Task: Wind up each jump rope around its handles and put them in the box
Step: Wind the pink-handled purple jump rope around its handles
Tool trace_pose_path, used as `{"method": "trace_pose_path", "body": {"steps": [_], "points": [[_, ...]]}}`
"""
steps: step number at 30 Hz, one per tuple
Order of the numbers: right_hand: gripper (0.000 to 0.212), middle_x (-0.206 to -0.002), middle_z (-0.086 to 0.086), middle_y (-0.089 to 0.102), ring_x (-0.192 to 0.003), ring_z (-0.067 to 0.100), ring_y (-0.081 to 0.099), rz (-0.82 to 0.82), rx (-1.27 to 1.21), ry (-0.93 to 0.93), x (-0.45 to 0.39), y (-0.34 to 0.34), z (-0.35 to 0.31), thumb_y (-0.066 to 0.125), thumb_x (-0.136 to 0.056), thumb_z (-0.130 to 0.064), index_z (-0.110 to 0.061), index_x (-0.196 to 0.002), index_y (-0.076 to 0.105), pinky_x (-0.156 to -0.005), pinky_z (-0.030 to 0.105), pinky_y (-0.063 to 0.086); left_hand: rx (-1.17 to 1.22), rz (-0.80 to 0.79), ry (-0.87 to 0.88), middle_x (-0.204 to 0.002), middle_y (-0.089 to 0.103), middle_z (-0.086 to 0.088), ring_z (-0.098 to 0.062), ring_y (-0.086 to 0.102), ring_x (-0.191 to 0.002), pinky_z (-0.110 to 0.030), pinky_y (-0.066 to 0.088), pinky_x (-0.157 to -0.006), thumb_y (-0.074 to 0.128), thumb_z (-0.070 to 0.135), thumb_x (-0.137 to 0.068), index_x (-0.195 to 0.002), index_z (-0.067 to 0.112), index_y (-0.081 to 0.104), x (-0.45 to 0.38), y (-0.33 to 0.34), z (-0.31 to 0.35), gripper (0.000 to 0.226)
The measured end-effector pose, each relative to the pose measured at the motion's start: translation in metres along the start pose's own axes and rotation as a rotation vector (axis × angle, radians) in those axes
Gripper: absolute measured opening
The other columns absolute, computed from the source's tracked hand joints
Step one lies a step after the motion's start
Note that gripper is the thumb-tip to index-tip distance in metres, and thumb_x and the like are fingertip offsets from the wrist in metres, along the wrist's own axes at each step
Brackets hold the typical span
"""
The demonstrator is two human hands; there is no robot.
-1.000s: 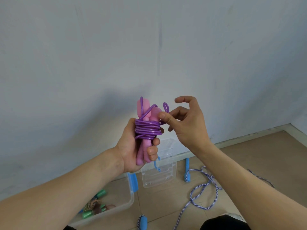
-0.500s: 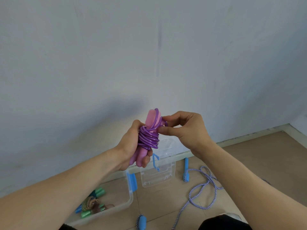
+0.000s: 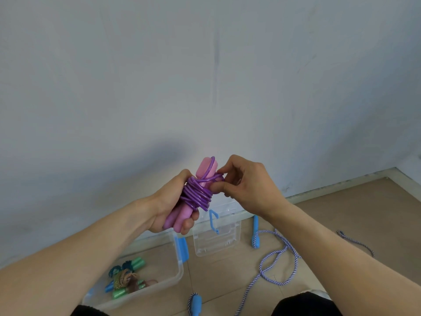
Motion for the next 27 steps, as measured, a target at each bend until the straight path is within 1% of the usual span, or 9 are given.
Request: {"method": "trace_pose_path", "body": {"steps": [3,5,8,10,13,17,21,24,27], "points": [[0.025,-0.064,0.006,0.069,-0.052,0.017,0.066,0.065,-0.046,0.017,-0.002,0.003,0.0,0.082,-0.079,-0.025,-0.016,-0.082,0.058,-0.054,0.029,0.055,0.131,-0.042,-0.036,-0.062,0.051,-0.015,-0.022,0.044,-0.037,-0.022,0.041,-0.042,0.029,0.055,-0.093,-0.088,0.0,0.058,0.0,0.005,-0.004,0.062],[0.025,-0.062,0.005,0.068,-0.05,0.017,0.065,0.111,-0.028,0.019,-0.005,0.004,0.0,0.08,-0.082,-0.024,-0.016,-0.079,0.056,-0.053,0.029,0.054,0.193,-0.06,-0.045,-0.062,0.052,-0.014,-0.02,0.045,-0.037,-0.02,0.041,-0.041,0.03,0.054,-0.094,-0.086,-0.001,0.061,0.0,0.008,-0.005,0.064],[0.024,-0.062,0.006,0.067,-0.05,0.016,0.065,0.086,0.012,0.017,-0.007,0.007,0.001,0.077,-0.085,-0.024,-0.015,-0.08,0.055,-0.051,0.03,0.055,0.194,-0.04,-0.039,-0.062,0.052,-0.014,-0.02,0.045,-0.038,-0.021,0.042,-0.041,0.029,0.053,-0.095,-0.087,-0.001,0.06,-0.001,0.007,-0.005,0.064],[0.018,-0.062,0.007,0.068,-0.053,0.018,0.068,0.011,-0.01,0.052,-0.006,0.009,0.002,0.073,-0.087,-0.018,-0.013,-0.084,0.056,-0.052,0.031,0.057,0.143,0.0,-0.039,-0.062,0.052,-0.015,-0.022,0.045,-0.04,-0.021,0.042,-0.042,0.027,0.053,-0.096,-0.087,-0.001,0.06,-0.001,0.003,-0.007,0.064],[0.009,-0.066,0.014,0.07,-0.059,0.026,0.072,-0.069,-0.128,0.148,-0.003,0.013,0.008,0.07,-0.087,-0.005,-0.009,-0.087,0.061,-0.059,0.037,0.062,0.032,0.08,-0.022,-0.062,0.052,-0.018,-0.024,0.046,-0.041,-0.023,0.043,-0.045,0.024,0.048,-0.096,-0.08,-0.002,0.06,-0.002,0.002,-0.011,0.063],[0.017,-0.077,0.024,0.073,-0.071,0.037,0.073,-0.062,-0.445,0.379,0.001,0.02,0.015,0.068,-0.081,0.01,0.0,-0.095,0.068,-0.073,0.045,0.062,-0.049,0.174,0.043,-0.062,0.052,-0.02,-0.026,0.047,-0.041,-0.026,0.043,-0.044,0.023,0.044,-0.097,-0.08,-0.003,0.058,-0.005,0.002,-0.011,0.061],[0.012,-0.078,0.023,0.073,-0.074,0.035,0.074,-0.014,-0.512,0.469,0.0,0.026,0.016,0.06,-0.086,-0.003,0.001,-0.092,0.07,-0.072,0.043,0.062,-0.148,0.25,0.088,-0.062,0.054,-0.025,-0.028,0.05,-0.04,-0.027,0.045,-0.044,0.021,0.043,-0.099,-0.079,-0.007,0.059,-0.006,-0.001,-0.011,0.065],[0.013,-0.078,0.023,0.074,-0.073,0.034,0.074,-0.027,-0.528,0.501,0.0,0.028,0.017,0.066,-0.088,-0.007,0.003,-0.096,0.066,-0.07,0.04,0.062,-0.225,0.277,0.127,-0.065,0.056,-0.028,-0.03,0.052,-0.041,-0.029,0.048,-0.047,0.021,0.043,-0.1,-0.079,-0.008,0.061,-0.008,-0.004,-0.012,0.068],[0.034,-0.077,0.024,0.073,-0.072,0.035,0.073,-0.078,-0.533,0.515,0.001,0.026,0.02,0.077,-0.082,-0.007,0.0,-0.107,0.056,-0.067,0.038,0.062,-0.276,0.278,0.142,-0.062,0.057,-0.026,-0.03,0.052,-0.04,-0.031,0.047,-0.048,0.023,0.042,-0.1,-0.08,-0.008,0.061,-0.008,-0.006,-0.012,0.066]]}}
Point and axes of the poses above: each hand's wrist, its own x-axis away from the middle knuckle, its own y-axis out of the palm, z = x × y, the point moved 2 cm from there along -x, towards the middle knuckle
